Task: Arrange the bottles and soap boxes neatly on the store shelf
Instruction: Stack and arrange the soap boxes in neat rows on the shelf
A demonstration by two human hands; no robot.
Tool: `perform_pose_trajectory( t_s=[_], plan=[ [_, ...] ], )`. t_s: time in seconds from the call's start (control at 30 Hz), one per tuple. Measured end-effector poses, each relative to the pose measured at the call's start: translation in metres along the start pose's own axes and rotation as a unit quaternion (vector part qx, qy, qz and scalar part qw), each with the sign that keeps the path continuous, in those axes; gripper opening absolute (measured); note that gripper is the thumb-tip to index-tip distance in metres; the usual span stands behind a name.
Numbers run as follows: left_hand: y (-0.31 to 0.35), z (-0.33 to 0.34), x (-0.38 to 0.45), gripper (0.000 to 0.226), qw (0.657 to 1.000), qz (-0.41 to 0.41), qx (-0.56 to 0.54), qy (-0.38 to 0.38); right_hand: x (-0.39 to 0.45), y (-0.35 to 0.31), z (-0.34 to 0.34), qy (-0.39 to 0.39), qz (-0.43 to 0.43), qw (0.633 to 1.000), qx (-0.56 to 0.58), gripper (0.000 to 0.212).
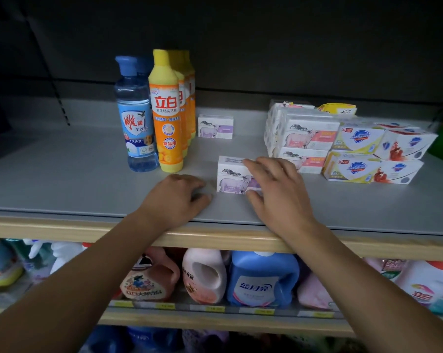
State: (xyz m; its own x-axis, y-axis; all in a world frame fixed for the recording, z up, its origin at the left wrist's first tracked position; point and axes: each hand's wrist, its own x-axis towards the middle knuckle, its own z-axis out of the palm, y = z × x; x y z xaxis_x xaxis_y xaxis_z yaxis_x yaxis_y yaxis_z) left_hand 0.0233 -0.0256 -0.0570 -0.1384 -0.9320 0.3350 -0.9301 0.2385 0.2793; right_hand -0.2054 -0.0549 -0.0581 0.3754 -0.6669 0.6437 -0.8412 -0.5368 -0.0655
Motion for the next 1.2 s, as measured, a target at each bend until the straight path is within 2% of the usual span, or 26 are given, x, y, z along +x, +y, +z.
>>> perform_pose_trajectory(
  t_s=[0.07,0.2,0.4,0.77,0.9,1.2],
  plan=[
    [0.001,0.001,0.001,0.042,1.0,0.0,0.009,0.0,0.002,0.004,0.003,-0.008,-0.013,1.0,-0.017,0.056],
    [-0.001,0.004,0.001,0.043,1.0,-0.007,0.024,-0.005,0.024,0.009,0.017,0.05,-0.033,0.997,-0.041,0.044],
    [-0.003,0.006,0.003,0.044,0.999,-0.012,0.039,-0.017,0.085,0.022,0.053,-0.055,-0.031,0.994,-0.09,0.042],
    [-0.006,0.007,0.005,0.058,0.999,-0.033,0.028,-0.024,0.176,0.025,0.125,-0.064,-0.002,0.996,-0.062,0.046],
    [-0.009,0.009,0.007,0.051,0.999,-0.036,0.027,-0.021,0.203,0.033,0.149,-0.058,-0.002,0.997,-0.059,0.046],
    [-0.01,0.01,0.01,0.06,0.998,-0.046,0.018,-0.026,0.217,0.038,0.173,-0.042,-0.014,0.996,-0.071,0.049]
  ],
)
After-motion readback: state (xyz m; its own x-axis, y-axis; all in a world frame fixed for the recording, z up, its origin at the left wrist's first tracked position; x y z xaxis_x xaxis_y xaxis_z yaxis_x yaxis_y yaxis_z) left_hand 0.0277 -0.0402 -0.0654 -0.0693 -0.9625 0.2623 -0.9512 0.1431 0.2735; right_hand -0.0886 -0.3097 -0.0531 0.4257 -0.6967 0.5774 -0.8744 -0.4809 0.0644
